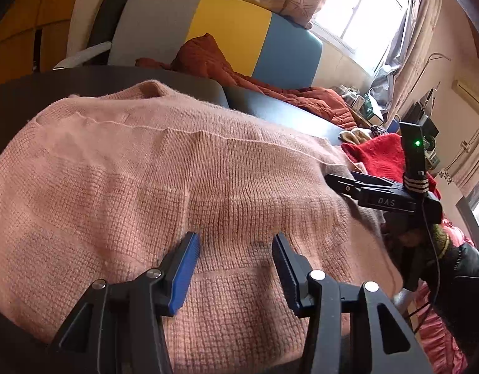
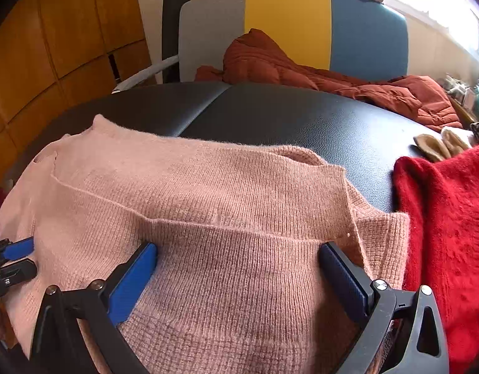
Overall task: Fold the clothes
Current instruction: 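Move the open left gripper to the sweater's side edge, then grasp the pink sweater side edge with the left gripper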
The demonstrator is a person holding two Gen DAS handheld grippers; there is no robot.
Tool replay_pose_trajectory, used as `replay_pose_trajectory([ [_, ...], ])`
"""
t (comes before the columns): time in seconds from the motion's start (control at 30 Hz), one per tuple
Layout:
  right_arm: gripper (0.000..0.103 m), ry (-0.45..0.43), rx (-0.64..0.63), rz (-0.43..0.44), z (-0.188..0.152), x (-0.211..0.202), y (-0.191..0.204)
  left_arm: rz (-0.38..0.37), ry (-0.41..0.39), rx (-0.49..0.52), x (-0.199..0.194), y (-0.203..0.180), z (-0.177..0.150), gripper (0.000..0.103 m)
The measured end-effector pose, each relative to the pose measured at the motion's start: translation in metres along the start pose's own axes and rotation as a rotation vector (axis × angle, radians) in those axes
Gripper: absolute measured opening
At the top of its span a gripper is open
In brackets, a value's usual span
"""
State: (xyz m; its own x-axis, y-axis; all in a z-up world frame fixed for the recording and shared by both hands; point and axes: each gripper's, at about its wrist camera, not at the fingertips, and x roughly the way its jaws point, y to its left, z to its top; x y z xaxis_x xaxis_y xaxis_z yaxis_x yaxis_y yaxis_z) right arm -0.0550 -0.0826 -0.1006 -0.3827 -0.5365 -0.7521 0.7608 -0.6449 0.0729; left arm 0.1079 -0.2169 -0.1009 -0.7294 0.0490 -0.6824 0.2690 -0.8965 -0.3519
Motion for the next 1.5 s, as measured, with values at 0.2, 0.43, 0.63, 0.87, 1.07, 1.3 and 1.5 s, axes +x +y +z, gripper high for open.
replay_pose_trajectory([
  [0.2, 0.103, -0.004, 0.002, 0.001, 0.0, -0.001, 0.001, 0.124, -0.097, -0.083, -0.062, 0.049, 0.009, 0.049],
  [0.43, 0.103, -0.007, 0.003, 0.003, 0.001, -0.001, 0.001, 0.337, -0.07, -0.146, -0.107, 0.127, 0.022, 0.05],
  [0.63, 0.103, -0.009, 0.006, 0.006, 0.001, -0.001, 0.001, 0.344, 0.03, -0.179, -0.09, 0.153, 0.026, 0.047],
  [0.87, 0.103, 0.001, -0.015, 0.031, 0.002, 0.0, -0.001, 0.316, 0.053, -0.19, -0.096, 0.151, 0.011, 0.004],
  [1.07, 0.103, 0.022, -0.059, 0.092, 0.003, 0.0, -0.012, 0.335, 0.153, -0.159, -0.09, 0.139, -0.012, 0.004],
  [1.3, 0.103, 0.011, -0.067, 0.074, 0.003, 0.0, -0.008, 0.29, 0.047, -0.195, -0.105, 0.128, 0.014, 0.026],
  [1.5, 0.103, 0.006, -0.064, 0.071, 0.003, 0.001, -0.006, 0.273, 0.062, -0.117, -0.07, 0.118, 0.049, 0.036],
])
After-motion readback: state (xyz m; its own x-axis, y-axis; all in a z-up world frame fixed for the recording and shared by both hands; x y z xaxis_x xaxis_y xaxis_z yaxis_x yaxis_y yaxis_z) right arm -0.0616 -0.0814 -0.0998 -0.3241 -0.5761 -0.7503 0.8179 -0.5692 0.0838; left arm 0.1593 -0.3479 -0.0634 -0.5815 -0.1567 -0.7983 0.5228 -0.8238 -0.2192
